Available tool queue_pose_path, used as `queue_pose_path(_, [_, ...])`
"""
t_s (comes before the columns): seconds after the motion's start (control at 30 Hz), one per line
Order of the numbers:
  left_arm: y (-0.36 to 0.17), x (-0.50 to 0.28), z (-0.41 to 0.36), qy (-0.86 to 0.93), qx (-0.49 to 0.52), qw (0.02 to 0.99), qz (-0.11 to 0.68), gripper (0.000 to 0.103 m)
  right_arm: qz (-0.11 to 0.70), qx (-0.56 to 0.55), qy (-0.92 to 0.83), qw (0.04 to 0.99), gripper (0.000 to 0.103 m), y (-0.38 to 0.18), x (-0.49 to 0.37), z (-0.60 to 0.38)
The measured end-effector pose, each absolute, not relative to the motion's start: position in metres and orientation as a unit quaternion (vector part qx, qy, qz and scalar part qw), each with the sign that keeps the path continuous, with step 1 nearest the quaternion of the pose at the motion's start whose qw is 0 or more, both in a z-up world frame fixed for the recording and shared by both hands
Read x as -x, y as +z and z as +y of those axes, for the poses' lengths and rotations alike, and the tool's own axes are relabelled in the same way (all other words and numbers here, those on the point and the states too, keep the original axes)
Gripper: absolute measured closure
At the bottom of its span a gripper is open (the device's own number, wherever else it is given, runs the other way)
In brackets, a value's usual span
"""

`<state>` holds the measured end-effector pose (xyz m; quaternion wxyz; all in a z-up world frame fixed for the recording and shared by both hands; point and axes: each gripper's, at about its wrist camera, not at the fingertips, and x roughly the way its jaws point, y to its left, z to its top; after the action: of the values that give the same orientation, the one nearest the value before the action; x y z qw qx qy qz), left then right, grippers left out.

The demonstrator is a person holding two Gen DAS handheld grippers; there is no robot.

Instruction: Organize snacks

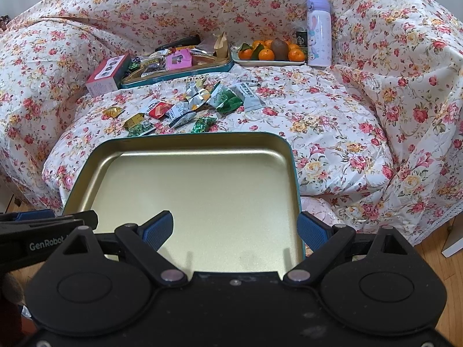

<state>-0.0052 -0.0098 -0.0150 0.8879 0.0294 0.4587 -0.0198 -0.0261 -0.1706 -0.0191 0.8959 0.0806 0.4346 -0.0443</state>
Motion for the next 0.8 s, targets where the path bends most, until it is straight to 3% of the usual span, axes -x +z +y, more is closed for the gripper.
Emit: queue_pose_path(0.8, [-0.013, -0.027, 0.002, -0.023, -0.008, 0.895, 0.446, 0.039, 0.412, -0.083, -0.06, 0.905, 0.006, -0.008, 0.004, -0.18])
